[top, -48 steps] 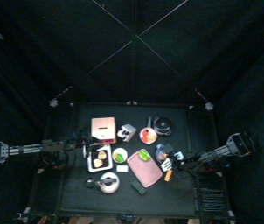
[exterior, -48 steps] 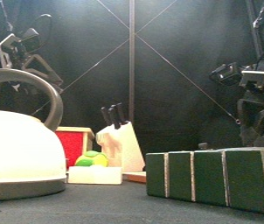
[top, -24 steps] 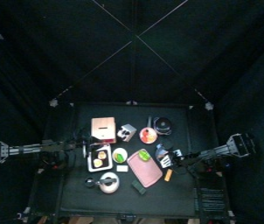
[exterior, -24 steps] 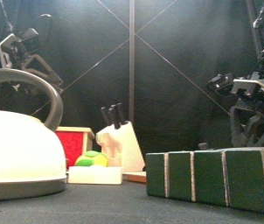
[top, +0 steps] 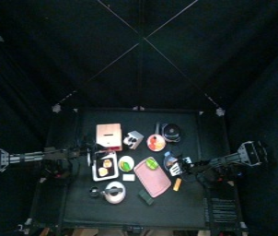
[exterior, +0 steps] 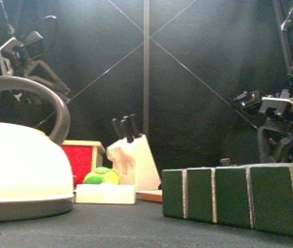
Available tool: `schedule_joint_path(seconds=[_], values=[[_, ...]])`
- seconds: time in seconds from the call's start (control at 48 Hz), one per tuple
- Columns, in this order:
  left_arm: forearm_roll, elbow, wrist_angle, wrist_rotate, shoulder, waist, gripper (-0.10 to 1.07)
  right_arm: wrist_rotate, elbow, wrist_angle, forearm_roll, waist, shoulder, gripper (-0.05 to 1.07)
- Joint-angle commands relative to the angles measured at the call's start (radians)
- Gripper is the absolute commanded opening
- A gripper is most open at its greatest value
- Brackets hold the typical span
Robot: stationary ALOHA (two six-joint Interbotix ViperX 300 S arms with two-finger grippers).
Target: Grab egg
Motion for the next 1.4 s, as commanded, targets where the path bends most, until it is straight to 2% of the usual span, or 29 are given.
schedule_joint_path(seconds=[0.0, 0.583, 0.812, 0.917, 1.188, 1.375], values=[[-0.002, -0.012, -0.005, 0.002, 0.000, 0.003, 0.76, -0.002, -0.006, -0.005, -0.006, -0.012, 0.003, 0.84], [-0.002, -0.012, -0.005, 0.002, 0.000, 0.003, 0.76, -0.002, -0.002, -0.017, -0.012, -0.032, 0.035, 0.82], [0.000, -0.012, -0.005, 0.002, 0.000, 0.003, 0.76, -0.002, -0.006, -0.006, -0.012, -0.034, 0.035, 0.66], [0.000, -0.012, -0.005, 0.002, 0.000, 0.003, 0.76, -0.002, -0.015, 0.009, -0.014, -0.034, 0.021, 0.62], [-0.002, -0.012, -0.005, 0.002, 0.000, 0.003, 0.76, 0.000, -0.041, 0.067, -0.018, -0.026, -0.066, 0.62], [0.000, -0.012, -0.005, 0.002, 0.000, 0.002, 0.76, 0.000, -0.044, 0.072, -0.028, -0.025, -0.086, 0.62]])
